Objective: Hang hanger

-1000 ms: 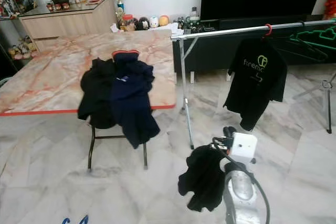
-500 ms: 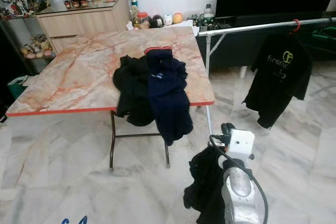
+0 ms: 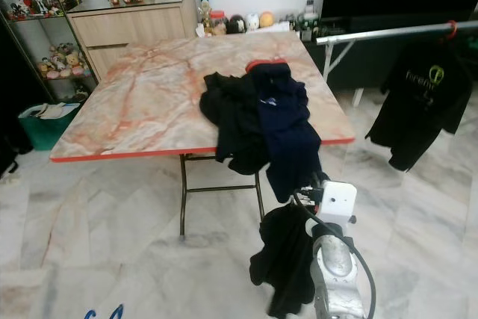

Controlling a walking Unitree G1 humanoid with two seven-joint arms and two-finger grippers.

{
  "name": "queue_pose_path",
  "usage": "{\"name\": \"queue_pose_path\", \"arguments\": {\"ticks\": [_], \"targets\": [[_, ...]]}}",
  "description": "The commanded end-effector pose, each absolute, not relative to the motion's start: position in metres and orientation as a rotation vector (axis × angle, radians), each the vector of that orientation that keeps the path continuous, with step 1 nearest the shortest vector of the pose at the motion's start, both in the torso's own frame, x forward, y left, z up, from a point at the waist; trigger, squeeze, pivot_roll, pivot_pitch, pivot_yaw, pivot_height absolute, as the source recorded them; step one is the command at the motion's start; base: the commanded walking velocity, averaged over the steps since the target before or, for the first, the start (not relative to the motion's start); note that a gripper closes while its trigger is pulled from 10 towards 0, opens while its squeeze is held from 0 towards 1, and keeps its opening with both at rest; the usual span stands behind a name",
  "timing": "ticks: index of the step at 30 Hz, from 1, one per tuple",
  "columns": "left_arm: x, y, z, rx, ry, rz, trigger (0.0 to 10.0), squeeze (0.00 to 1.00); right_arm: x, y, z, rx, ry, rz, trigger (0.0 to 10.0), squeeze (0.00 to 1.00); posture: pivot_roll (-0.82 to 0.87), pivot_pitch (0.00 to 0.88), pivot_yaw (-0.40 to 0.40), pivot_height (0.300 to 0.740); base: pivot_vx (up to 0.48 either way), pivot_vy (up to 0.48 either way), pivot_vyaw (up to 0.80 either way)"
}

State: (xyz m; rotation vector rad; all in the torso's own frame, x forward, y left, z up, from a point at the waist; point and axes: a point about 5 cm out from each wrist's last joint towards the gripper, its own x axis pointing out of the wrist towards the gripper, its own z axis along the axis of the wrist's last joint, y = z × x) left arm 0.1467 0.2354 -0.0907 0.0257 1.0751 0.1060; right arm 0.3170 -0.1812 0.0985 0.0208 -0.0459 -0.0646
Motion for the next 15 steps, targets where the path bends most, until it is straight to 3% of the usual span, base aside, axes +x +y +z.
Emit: {"name": "queue_pose_path", "arguments": {"ticks": [1, 11, 15], "targets": [[0.143, 0.24, -0.091, 0.044, 1.092, 0.115, 10.0, 0.0, 0.321, -0.179, 0.112, 0.011, -0.106, -0.055, 10.0, 0.0, -0.01, 0.0, 0.08, 0.74, 0.0, 0.0, 0.0], [0.144, 0.235, -0.092, 0.011, 1.083, 0.103, 10.0, 0.0, 0.323, -0.18, 0.115, -0.026, -0.122, -0.048, 10.0, 0.0, -0.01, 0.0, 0.078, 0.74, 0.0, 0.0, 0.0], [0.144, 0.234, -0.092, 0.011, 1.088, 0.1, 10.0, 0.0, 0.327, -0.175, 0.135, -0.172, -0.215, -0.005, 10.0, 0.0, -0.01, 0.0, 0.082, 0.74, 0.0, 0.0, 0.0]]}}
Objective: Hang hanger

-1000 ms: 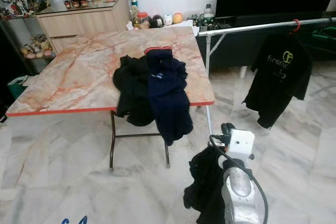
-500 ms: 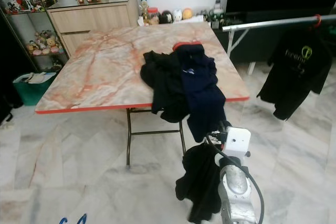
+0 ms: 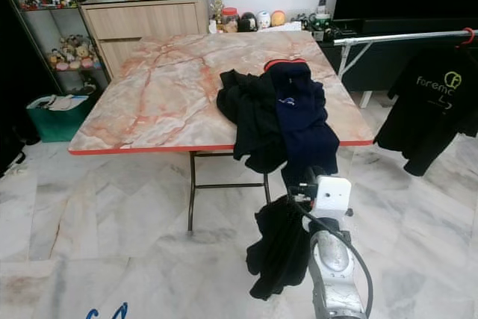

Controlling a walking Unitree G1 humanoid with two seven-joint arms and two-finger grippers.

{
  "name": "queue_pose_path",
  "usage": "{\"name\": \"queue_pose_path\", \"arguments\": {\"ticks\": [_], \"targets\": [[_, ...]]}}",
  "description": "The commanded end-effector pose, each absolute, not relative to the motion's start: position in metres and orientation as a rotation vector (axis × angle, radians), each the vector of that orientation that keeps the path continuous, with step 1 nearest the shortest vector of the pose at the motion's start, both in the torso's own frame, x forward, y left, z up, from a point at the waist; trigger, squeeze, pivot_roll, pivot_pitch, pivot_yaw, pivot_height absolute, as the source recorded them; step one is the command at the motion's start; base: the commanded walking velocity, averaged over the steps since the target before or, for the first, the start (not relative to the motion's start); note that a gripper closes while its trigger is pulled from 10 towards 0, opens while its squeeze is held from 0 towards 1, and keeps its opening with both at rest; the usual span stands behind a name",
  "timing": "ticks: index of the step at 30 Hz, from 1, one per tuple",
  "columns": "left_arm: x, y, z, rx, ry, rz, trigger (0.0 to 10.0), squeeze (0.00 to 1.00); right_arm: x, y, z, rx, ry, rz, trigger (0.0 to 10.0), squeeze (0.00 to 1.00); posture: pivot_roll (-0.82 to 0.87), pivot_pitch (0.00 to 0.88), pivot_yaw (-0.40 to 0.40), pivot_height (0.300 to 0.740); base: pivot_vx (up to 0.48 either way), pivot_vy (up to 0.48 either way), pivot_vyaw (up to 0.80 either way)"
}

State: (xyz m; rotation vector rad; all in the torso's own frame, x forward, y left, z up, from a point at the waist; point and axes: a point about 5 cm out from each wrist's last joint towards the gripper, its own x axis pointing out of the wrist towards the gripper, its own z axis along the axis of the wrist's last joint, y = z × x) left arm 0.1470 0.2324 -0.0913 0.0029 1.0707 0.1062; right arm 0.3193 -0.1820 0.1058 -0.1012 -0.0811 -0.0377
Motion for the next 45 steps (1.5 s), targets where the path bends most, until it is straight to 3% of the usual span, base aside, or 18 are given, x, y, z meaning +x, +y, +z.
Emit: {"name": "queue_pose_path", "arguments": {"ticks": [1, 8, 17, 45], "targets": [[0.143, 0.234, -0.092, 0.012, 1.089, 0.099, 10.0, 0.0, 0.328, -0.174, 0.139, -0.193, -0.235, 0.002, 10.0, 0.0, -0.01, 0.0, 0.082, 0.74, 0.0, 0.0, 0.0], [0.143, 0.235, -0.092, -0.001, 1.085, 0.111, 10.0, 0.0, 0.336, -0.16, 0.179, -0.251, -0.382, 0.065, 10.0, 0.0, -0.01, 0.0, 0.077, 0.74, 0.0, 0.0, 0.0], [0.142, 0.234, -0.093, -0.013, 1.087, 0.116, 10.0, 0.0, 0.334, -0.161, 0.177, -0.251, -0.379, 0.055, 10.0, 0.0, 0.0, 0.0, 0.073, 0.74, 0.0, 0.0, 0.71], [0.154, 0.223, -0.092, -0.032, 1.08, 0.105, 10.0, 0.0, 0.344, -0.158, 0.195, -0.297, -0.408, 0.024, 10.0, 0.0, -0.01, 0.0, 0.065, 0.74, 0.0, 0.0, 0.0]]}}
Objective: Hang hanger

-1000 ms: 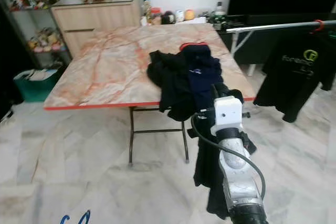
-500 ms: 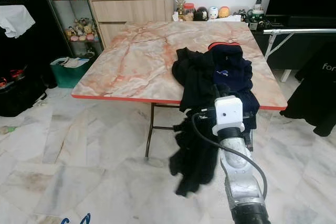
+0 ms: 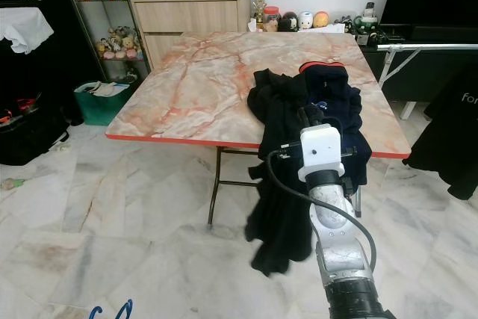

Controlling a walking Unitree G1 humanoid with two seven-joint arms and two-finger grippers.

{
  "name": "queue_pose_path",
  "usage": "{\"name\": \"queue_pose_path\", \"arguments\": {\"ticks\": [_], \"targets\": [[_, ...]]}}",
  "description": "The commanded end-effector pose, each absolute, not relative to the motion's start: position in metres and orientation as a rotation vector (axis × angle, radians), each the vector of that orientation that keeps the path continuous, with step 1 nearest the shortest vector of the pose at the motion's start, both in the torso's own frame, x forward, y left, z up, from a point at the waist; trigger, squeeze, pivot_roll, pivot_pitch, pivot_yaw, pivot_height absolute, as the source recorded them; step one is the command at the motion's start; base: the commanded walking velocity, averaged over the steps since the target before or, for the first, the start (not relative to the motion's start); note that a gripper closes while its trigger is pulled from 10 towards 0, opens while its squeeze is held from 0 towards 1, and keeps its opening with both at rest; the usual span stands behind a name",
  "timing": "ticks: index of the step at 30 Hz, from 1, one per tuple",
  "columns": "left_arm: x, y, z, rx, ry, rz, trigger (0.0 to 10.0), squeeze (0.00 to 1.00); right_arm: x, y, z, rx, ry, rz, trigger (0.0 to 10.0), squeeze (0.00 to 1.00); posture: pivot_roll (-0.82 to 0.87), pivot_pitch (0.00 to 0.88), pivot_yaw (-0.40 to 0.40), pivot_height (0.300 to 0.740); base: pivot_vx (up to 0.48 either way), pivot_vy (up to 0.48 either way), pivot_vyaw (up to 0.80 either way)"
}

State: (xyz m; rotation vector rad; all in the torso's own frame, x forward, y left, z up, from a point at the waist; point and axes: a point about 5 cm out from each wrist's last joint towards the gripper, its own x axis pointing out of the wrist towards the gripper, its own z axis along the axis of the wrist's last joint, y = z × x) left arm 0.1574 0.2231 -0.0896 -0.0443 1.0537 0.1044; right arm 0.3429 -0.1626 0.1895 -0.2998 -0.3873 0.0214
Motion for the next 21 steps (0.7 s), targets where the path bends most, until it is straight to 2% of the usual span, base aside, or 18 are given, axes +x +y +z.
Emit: {"name": "queue_pose_path", "arguments": {"ticks": [1, 7, 12, 21], "targets": [[0.154, 0.222, -0.092, -0.032, 1.08, 0.105, 10.0, 0.0, 0.344, -0.158, 0.194, -0.299, -0.404, 0.023, 10.0, 0.0, -0.01, 0.0, 0.065, 0.74, 0.0, 0.0, 0.0], [0.15, 0.221, -0.093, -0.037, 1.085, 0.104, 10.0, 0.0, 0.345, -0.156, 0.195, -0.303, -0.405, 0.032, 10.0, 0.0, -0.01, 0.0, 0.063, 0.74, 0.206, 0.0, 0.0], [0.138, 0.23, -0.095, -0.036, 1.102, 0.114, 10.0, 0.0, 0.344, -0.154, 0.194, -0.307, -0.402, 0.035, 10.0, 0.0, -0.01, 0.0, 0.061, 0.74, 0.275, 0.0, 0.0], [0.146, 0.226, -0.093, -0.038, 1.091, 0.1, 10.0, 0.0, 0.344, -0.151, 0.195, -0.309, -0.404, 0.046, 10.0, 0.0, 0.0, 0.0, 0.059, 0.74, 0.287, 0.0, 0.0]]}}
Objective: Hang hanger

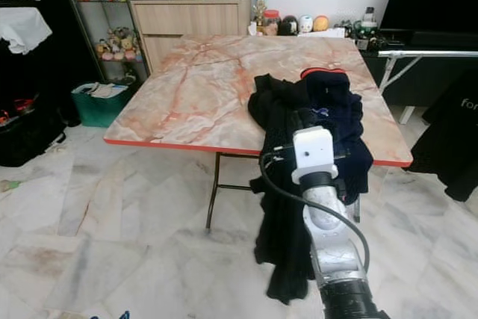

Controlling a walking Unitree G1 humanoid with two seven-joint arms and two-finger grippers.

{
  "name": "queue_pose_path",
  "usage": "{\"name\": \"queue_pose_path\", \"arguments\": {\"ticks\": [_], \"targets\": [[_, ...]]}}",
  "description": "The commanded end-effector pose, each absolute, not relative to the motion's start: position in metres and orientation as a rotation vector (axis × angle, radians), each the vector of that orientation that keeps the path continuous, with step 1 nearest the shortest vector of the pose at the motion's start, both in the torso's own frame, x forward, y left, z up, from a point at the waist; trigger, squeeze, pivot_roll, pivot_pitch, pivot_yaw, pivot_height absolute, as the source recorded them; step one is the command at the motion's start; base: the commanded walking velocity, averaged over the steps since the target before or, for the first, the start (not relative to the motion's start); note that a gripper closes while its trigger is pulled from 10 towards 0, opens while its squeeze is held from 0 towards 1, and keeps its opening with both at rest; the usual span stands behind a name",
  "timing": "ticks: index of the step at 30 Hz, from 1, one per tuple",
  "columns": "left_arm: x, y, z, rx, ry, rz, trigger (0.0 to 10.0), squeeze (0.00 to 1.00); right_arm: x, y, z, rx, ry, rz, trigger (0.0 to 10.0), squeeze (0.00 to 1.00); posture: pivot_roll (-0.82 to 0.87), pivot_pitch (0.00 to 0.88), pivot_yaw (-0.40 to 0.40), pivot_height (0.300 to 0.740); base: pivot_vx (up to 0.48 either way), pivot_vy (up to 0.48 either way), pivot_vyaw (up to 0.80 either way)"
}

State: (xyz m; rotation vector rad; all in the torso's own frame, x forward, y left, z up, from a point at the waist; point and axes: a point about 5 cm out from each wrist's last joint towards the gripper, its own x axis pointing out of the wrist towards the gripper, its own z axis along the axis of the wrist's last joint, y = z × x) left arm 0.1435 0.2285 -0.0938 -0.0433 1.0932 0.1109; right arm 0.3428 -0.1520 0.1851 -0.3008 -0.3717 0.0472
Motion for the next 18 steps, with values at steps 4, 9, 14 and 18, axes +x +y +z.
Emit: {"name": "queue_pose_path", "arguments": {"ticks": [4, 9, 14, 18], "targets": [[0.15, 0.214, -0.095, -0.043, 1.091, 0.087, 10.0, 0.0, 0.345, -0.151, 0.197, -0.309, -0.412, 0.046, 10.0, 0.0, -0.01, 0.0, 0.06, 0.74, 0.299, 0.0, 0.0], [0.149, 0.209, -0.096, -0.043, 1.094, 0.077, 10.0, 0.0, 0.345, -0.151, 0.198, -0.312, -0.414, 0.045, 10.0, 0.0, -0.01, 0.0, 0.06, 0.74, 0.303, 0.0, 0.0], [0.15, 0.209, -0.096, -0.035, 1.093, 0.07, 10.0, 0.0, 0.347, -0.15, 0.202, -0.314, -0.424, 0.042, 10.0, 0.0, -0.01, 0.0, 0.061, 0.74, 0.311, 0.0, 0.0], [0.149, 0.213, -0.095, -0.03, 1.094, 0.07, 10.0, 0.0, 0.348, -0.15, 0.203, -0.314, -0.427, 0.041, 10.0, 0.0, -0.01, 0.0, 0.061, 0.74, 0.309, 0.0, 0.0]]}}
